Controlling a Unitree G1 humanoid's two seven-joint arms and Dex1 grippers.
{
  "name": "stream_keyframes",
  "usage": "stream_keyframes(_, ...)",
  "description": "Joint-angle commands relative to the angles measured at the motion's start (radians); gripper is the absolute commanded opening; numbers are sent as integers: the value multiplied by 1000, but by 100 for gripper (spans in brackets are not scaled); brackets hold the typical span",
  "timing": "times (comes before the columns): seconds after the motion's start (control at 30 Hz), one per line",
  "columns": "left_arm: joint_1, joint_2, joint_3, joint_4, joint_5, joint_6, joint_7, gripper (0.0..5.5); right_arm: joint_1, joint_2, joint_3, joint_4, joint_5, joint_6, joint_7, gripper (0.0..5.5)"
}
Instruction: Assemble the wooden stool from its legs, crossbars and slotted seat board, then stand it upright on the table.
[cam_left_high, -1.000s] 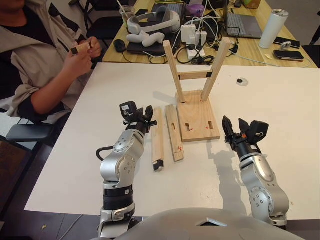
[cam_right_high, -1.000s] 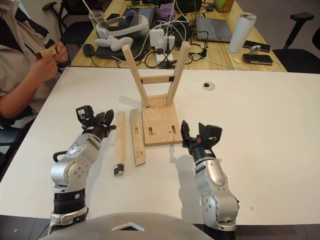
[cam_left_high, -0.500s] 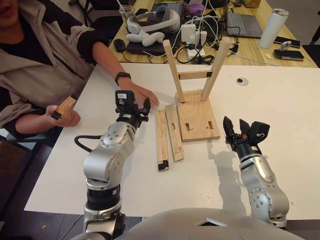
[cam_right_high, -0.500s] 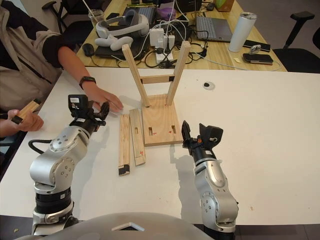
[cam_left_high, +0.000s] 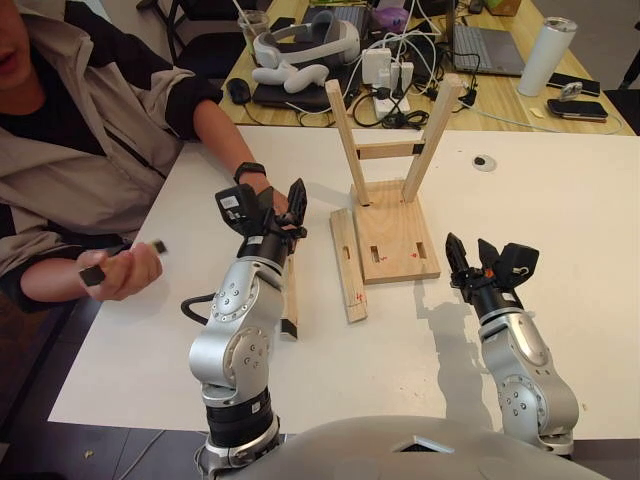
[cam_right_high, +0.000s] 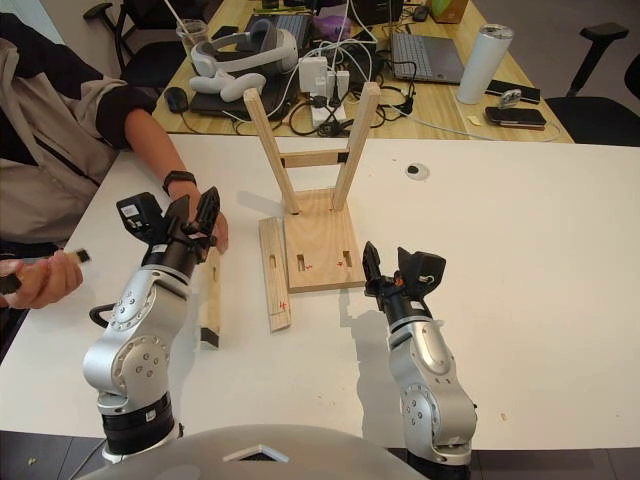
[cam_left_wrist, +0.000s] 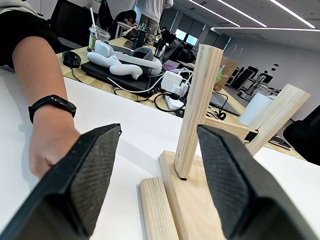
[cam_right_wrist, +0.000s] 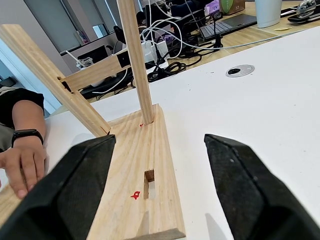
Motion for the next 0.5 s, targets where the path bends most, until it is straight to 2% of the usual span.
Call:
stream_keyframes(0.03, 29, -8, -3, 25, -8, -18, -16, 283, -12, 4, -3, -1, 10, 13, -6, 328)
stream_keyframes(0.5, 33, -15, -12, 36, 3, -26, -11, 283, -17, 0, -7, -7, 20, 32, -7, 328)
